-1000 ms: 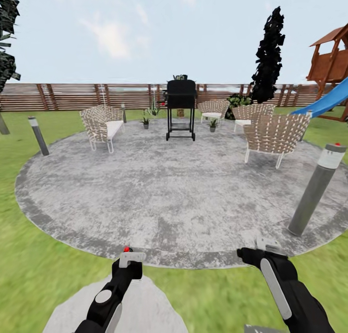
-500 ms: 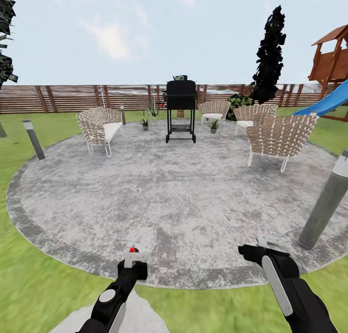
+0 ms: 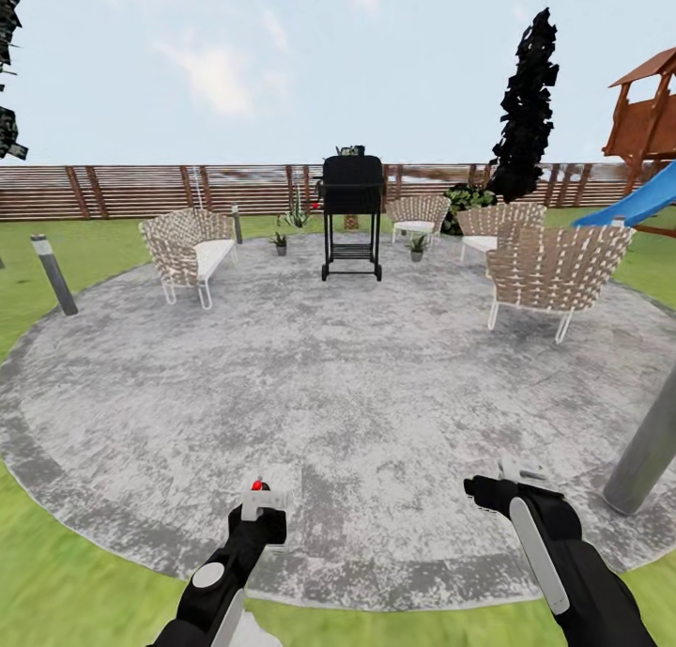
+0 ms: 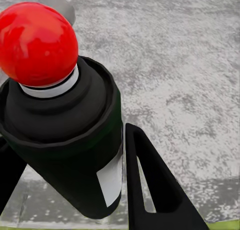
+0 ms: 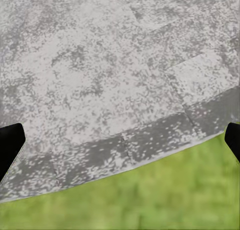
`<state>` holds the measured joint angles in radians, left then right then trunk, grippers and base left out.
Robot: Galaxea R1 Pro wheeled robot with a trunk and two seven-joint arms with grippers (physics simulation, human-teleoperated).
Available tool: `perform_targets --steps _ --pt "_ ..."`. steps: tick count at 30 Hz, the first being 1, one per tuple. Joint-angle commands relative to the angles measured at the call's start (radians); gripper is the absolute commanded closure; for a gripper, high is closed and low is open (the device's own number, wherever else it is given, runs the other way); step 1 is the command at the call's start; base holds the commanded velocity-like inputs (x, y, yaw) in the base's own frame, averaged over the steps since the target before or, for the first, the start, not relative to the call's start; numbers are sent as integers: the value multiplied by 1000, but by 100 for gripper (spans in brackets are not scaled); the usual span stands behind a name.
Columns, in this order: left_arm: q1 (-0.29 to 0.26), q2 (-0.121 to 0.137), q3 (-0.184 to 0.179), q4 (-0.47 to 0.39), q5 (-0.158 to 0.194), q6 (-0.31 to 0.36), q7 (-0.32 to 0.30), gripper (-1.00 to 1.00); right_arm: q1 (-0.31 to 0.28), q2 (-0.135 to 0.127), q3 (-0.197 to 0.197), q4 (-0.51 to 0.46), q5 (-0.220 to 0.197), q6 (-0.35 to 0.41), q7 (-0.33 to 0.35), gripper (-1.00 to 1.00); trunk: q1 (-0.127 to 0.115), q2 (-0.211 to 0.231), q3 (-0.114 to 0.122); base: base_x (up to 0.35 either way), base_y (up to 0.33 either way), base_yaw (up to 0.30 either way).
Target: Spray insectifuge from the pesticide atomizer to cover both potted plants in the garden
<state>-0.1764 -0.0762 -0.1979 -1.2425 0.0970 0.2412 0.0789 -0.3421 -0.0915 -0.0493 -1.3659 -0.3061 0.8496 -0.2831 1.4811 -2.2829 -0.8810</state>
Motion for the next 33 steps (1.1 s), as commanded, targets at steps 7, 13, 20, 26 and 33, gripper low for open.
perform_targets --steps 7,13,20,26,33 --pt "-4 1 0 8 0 -1 -1 100 0 -3 -1 -8 47 -17 -5 -100 0 0 0 321 0 0" --pt "-21 0 0 34 1 -5 -1 100 0 -1 -3 -13 50 -39 -11 -100 0 0 0 321 0 0" --pt "-21 0 0 39 0 -8 -1 100 0 -5 1 -21 51 -82 -12 -100 0 0 0 321 1 0" --pt "-22 0 0 40 5 -6 -1 100 0 -6 2 -22 52 -81 -13 -100 0 0 0 314 113 0" --pt "-22 -2 0 40 8 2 -2 100 0 -7 3 -23 53 -81 -13 -100 0 0 0 302 187 0"
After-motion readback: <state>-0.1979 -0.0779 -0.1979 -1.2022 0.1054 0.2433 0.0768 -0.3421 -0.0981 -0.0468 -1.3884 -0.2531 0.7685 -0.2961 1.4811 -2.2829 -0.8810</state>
